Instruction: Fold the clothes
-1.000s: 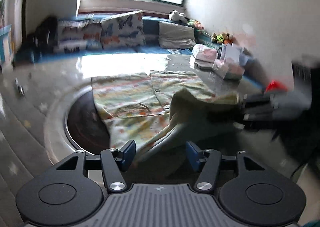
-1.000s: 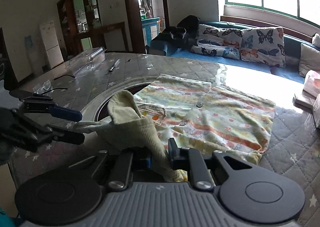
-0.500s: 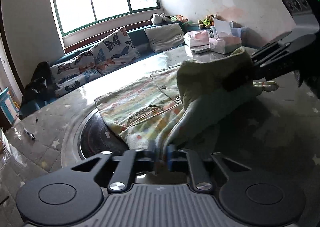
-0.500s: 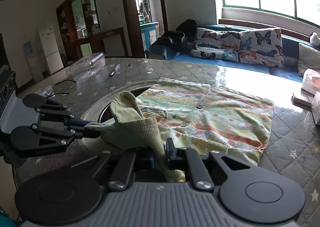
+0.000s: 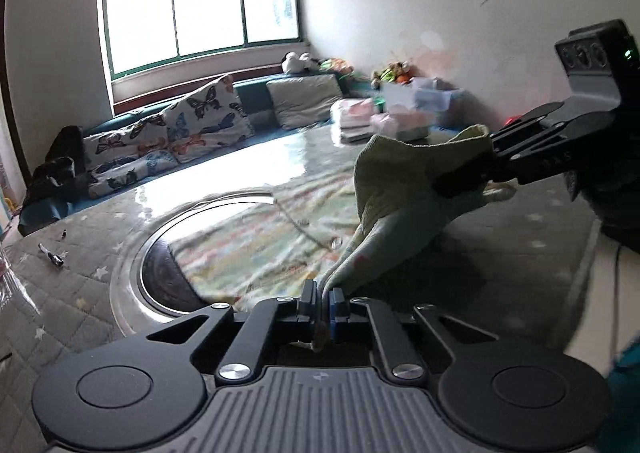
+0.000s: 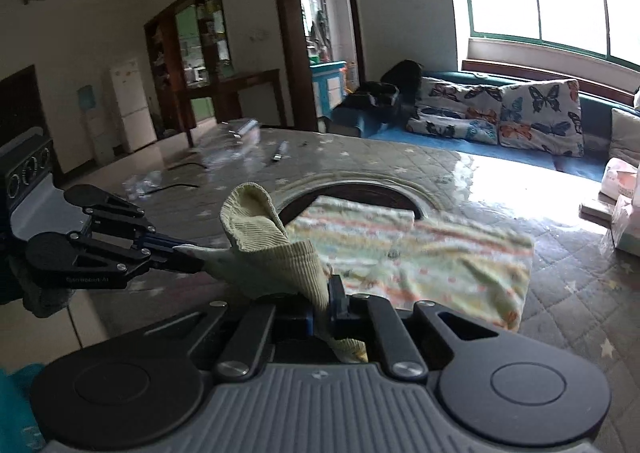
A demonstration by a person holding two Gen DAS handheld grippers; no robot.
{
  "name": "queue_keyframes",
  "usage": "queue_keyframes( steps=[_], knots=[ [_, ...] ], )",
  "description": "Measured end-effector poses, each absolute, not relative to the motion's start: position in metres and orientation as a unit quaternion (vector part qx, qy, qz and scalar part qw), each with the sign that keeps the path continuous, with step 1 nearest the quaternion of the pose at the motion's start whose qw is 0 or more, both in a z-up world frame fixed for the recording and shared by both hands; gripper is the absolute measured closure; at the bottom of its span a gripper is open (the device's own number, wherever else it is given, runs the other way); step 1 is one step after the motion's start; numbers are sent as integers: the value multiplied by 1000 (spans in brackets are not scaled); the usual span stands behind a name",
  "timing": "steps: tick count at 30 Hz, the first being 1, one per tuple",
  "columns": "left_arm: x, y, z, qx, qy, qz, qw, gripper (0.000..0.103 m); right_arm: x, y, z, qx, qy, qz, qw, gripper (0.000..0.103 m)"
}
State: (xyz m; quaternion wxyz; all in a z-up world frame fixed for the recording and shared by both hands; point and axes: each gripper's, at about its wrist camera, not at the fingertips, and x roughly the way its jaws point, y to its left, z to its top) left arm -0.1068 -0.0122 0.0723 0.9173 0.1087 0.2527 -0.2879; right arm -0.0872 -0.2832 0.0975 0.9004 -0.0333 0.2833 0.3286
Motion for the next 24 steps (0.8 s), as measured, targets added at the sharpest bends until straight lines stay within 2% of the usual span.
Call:
queue_keyframes(
  steps=[4, 8, 17, 24],
  knots=[
    [-132, -9, 84, 87, 261, -300, 913, 97, -112, -289, 110, -35, 276, 339, 899, 97],
    [-124, -10, 88, 85, 260, -299, 914, 97, -103, -289, 112, -40, 280, 334, 899, 97],
    [-51, -9, 92, 54, 263, -277, 922, 97, -25, -272, 125, -63, 284, 322, 901, 97],
    [23, -2, 78, 19, 305, -247, 919, 97, 56, -247, 108, -88, 309, 310, 895, 97]
  ],
)
